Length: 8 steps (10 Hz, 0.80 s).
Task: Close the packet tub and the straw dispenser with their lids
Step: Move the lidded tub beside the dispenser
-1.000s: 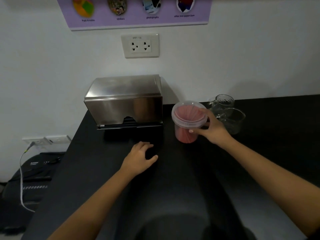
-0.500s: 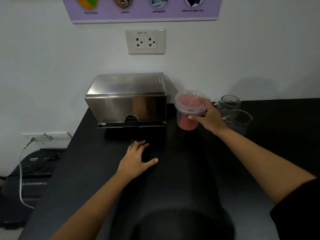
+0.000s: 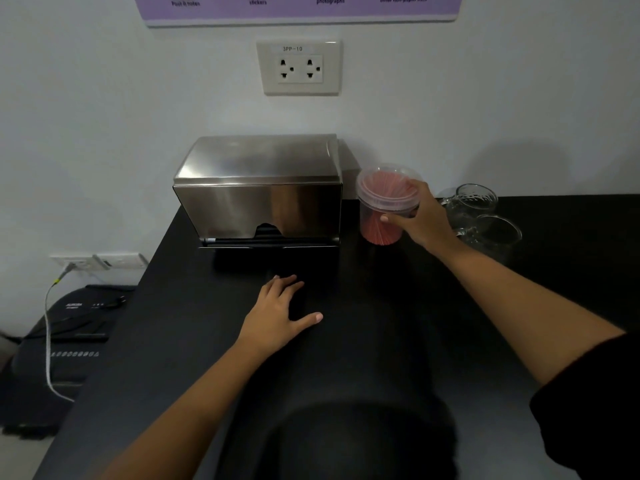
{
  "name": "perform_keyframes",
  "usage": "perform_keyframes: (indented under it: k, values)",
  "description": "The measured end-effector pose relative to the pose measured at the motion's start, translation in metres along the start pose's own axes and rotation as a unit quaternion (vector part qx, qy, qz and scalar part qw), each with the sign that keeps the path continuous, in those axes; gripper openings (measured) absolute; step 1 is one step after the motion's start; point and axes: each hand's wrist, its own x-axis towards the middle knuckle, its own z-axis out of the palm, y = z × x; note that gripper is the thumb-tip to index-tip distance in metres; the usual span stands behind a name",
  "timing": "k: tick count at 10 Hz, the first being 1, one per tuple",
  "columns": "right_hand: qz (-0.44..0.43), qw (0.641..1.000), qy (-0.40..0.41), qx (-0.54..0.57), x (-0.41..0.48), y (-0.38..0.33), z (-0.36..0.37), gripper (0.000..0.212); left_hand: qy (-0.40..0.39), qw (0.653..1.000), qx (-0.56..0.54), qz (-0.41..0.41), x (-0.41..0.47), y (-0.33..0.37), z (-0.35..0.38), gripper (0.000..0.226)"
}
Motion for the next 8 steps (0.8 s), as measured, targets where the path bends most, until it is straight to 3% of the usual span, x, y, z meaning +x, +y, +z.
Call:
perform_keyframes:
  k: [5,8]
  values:
    - [-0.021,0.999,0.036,-0.008,0.000,0.007,-0.001,0.074,-0.007,1.000,0.006,-0.004,0.001,0.001,-0.002,0.076]
    - [-0.024,1.000,-0.007,-0.006,-0.007,0.005,-0.011,0.090,-0.021,1.000,0.010,-0.012,0.001,0.002,-0.003,0.076]
